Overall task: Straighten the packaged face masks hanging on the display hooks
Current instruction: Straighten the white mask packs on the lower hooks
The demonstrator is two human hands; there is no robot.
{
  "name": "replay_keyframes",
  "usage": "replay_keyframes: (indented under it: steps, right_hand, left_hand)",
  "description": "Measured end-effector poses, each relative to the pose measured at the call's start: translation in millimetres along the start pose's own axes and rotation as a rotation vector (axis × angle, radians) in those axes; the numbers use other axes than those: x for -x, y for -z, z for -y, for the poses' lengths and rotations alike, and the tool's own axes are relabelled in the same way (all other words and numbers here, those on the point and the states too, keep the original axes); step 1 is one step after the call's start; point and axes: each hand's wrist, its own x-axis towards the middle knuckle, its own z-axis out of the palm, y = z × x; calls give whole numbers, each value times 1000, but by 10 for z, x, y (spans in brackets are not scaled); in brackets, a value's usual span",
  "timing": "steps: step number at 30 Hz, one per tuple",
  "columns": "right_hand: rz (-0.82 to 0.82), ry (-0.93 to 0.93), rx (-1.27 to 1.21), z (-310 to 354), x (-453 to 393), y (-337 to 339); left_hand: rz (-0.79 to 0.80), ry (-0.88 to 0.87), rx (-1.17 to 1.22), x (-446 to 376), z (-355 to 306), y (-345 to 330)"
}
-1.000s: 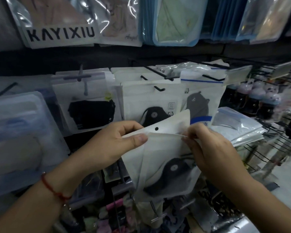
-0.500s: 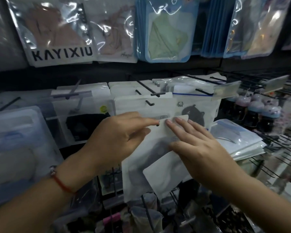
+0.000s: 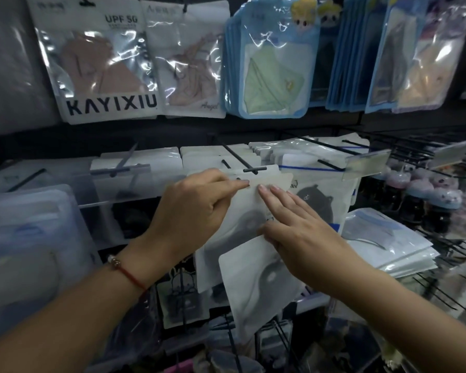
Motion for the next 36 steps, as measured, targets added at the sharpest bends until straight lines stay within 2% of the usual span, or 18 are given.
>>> replay_keyframes:
  steps: [5,12,17,24,28,31,36]
  right_hand:
    - [0,-6,-40,-59,-54,-39]
    - [50,-40,-83,-83,-175,-74]
    - [35,-39,-62,-80,-212,-120]
    - [-3,-29,-83,-58,-221,-115]
    - [-16,-14,-90,-81,-209,-69]
    - [-51,4,-138,-66,-233,9]
    - [-79,-32,-121,-46,-214,69]
  left_hand:
    - [1,12,-83,-3,30,-90]
    - [-51,-123,-356,3,219,-251]
    - [-54,-143,-449,33,239,-247]
    - [27,-78,-360,142,33,-86]
    - [76,-126,-273,229,-151,20]
    - [161,-153,-204,297,-241,-36]
    - [187,-122,-145,361,-208,-171]
